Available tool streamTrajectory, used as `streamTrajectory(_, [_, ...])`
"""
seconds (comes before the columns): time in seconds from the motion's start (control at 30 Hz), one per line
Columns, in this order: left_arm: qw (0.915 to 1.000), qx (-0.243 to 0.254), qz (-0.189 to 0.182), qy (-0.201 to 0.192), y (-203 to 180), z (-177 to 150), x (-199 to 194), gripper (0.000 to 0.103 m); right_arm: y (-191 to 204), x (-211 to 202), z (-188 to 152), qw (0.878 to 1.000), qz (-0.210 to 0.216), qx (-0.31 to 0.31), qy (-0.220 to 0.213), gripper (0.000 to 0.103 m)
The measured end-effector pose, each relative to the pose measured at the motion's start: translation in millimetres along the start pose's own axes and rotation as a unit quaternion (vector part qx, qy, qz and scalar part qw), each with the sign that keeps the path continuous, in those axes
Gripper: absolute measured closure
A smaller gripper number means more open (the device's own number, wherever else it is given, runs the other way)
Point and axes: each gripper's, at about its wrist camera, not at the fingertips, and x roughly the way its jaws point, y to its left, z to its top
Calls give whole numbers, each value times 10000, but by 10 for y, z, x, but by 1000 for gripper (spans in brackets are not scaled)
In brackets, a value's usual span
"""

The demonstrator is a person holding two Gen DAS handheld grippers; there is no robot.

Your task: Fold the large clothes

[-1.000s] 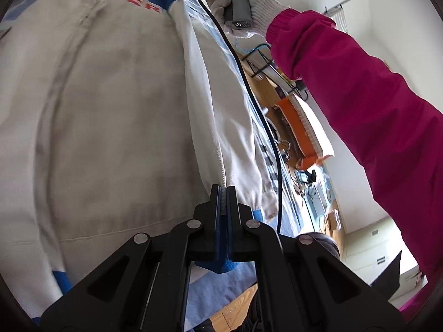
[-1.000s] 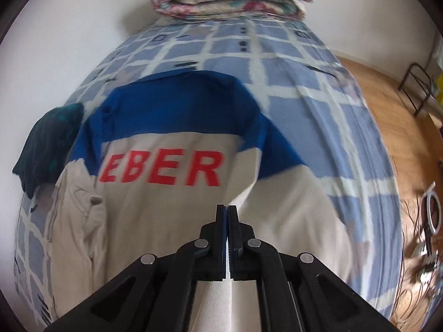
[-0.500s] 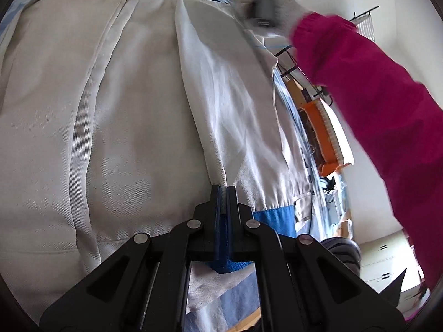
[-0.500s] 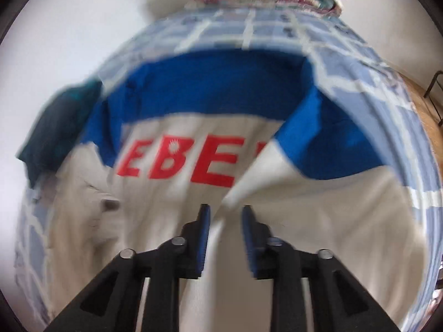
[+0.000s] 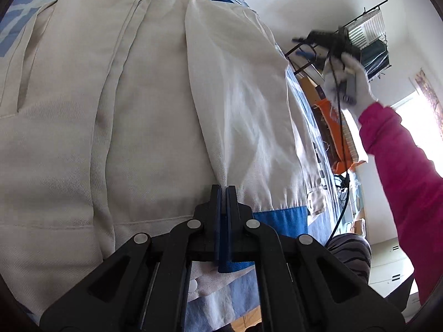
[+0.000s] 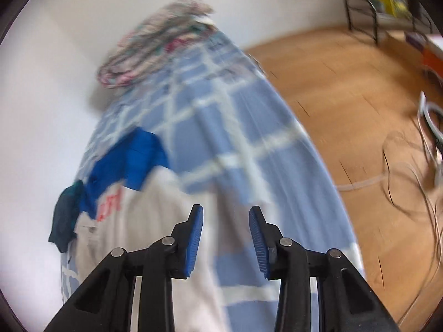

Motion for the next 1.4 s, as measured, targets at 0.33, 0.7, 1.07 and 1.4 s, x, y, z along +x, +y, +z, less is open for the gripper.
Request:
streamTrajectory(0.33, [9998,38,190,70,-71,17,-74,102,421,513,-258,9892,94,-1435,276,66])
streamTrajectory(0.7, [9996,109,187,159,-235,91,55,102,631,626,-4,9859,474,-1573,-318,48])
streamTrajectory(1.07, [9997,92,125,182,-305,17,128,102,935,415,75,9811,436,-1850,-362,103])
streamTrajectory(1.4, [9991,317,129,241,-435,-53,212,102,779,712,122,9536,-1815,-2399,-78,84])
